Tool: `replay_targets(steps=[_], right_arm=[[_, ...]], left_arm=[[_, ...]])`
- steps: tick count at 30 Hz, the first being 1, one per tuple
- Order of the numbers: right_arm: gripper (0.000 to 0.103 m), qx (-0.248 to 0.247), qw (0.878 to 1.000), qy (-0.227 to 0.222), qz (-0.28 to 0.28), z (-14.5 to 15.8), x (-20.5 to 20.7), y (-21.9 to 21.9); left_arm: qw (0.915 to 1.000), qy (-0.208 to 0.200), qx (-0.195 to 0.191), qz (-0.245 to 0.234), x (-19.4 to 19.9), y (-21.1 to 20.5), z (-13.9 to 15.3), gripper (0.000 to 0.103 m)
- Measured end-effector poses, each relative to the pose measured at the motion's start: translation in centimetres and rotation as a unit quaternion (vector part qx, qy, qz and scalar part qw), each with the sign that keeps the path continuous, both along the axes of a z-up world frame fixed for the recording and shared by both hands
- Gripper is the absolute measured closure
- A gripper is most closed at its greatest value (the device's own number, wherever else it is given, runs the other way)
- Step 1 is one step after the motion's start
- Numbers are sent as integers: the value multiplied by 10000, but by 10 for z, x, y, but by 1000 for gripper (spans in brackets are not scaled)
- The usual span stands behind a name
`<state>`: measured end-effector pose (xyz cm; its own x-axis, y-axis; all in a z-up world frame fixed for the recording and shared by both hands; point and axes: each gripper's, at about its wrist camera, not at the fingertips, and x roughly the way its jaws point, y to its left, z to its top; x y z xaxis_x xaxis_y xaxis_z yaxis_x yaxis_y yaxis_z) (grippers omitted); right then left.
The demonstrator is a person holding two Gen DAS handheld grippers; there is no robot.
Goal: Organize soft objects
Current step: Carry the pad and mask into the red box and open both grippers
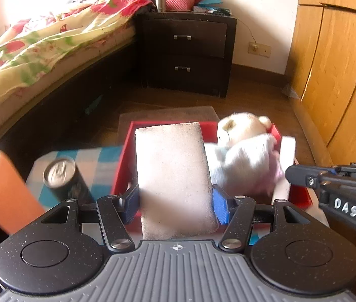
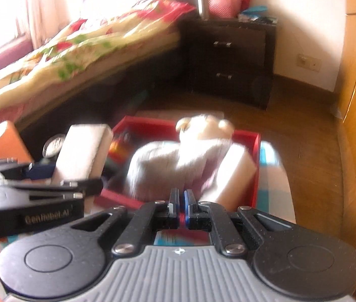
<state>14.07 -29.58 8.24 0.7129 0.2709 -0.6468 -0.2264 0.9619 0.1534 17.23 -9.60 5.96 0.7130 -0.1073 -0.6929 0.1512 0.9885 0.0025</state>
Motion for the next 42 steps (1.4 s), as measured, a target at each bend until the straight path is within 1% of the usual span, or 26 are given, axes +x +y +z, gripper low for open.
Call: replay_targets(steps=[3,5,7,9,10,11,12,13,14,18,20,21,22,23,24,25,26,27,28,30,32,38,40,42], right_arm=[[103,26,10000,-85,26,5,15,2],[103,-27,9999,-29,120,3,17,4],[103,54,9977,307,608,-2,11,10],[103,277,9929,488,1045,-12,1,17],[93,315,9883,671,1334,-20,-2,23],[63,226,9832,912,1564,-28,-4,28],[48,110,9786,1124,1723,-37,-8,33],[30,16,9735,1290,1887,-51,-12,38],[29,-39,9710,1380,1953,-62,-14,42],[29,-171,9727,1470,1788,-98,-6,53],[31,-345,9731,1376,1818,-107,-2,59],[33,-507,9738,1307,1793,-111,-3,63],[39,-617,9740,1293,1757,-114,-3,65],[53,-789,9745,1220,1710,-113,-6,67],[74,-953,9741,1159,1691,-111,-9,67],[83,-985,9746,1144,1653,-108,-11,65],[91,-862,9756,1220,1608,-107,-11,59],[95,-707,9763,1325,1555,-106,-9,51],[103,-648,9774,1335,1507,-103,-11,46],[103,-577,9812,1229,1371,-92,-16,37],[103,-385,9845,1113,1297,-78,-21,29],[103,154,9939,549,941,-23,-36,3],[103,230,9961,363,764,-9,-37,-3],[103,255,9975,243,614,-3,-34,-3]], left_arm=[[9999,-56,131,32,16,-1,2,44],[9999,-80,98,9,17,2,4,44],[9999,-117,78,-45,13,7,5,44],[10000,-91,-8,-29,10,14,6,44],[10000,-48,-71,-16,8,17,5,44],[10000,4,-86,-1,6,21,4,43],[10000,22,-53,-6,3,22,2,43],[10000,27,-20,-8,2,22,2,43],[10000,45,-6,-20,-1,23,0,43],[9999,104,-67,-32,-7,26,-2,43],[9999,128,-30,-33,-8,27,-4,43],[9999,135,-16,-27,-9,28,-5,43],[9999,148,-14,2,-10,31,-6,43],[9999,165,-40,19,-10,33,-7,43],[9998,194,-81,22,-11,35,-8,43],[9997,227,-122,17,-12,36,-9,43],[9996,245,-157,-1,-14,37,-9,43],[9995,249,-174,-26,-16,37,-9,43],[9995,242,-174,-47,-19,36,-9,43],[9995,225,-178,-94,-24,34,-6,43],[9996,193,-195,-118,-28,33,-3,43],[9996,51,-205,-191,-33,26,10,43],[9996,9,-162,-226,-32,21,13,43],[9996,-24,-129,-253,-31,17,16,43]])
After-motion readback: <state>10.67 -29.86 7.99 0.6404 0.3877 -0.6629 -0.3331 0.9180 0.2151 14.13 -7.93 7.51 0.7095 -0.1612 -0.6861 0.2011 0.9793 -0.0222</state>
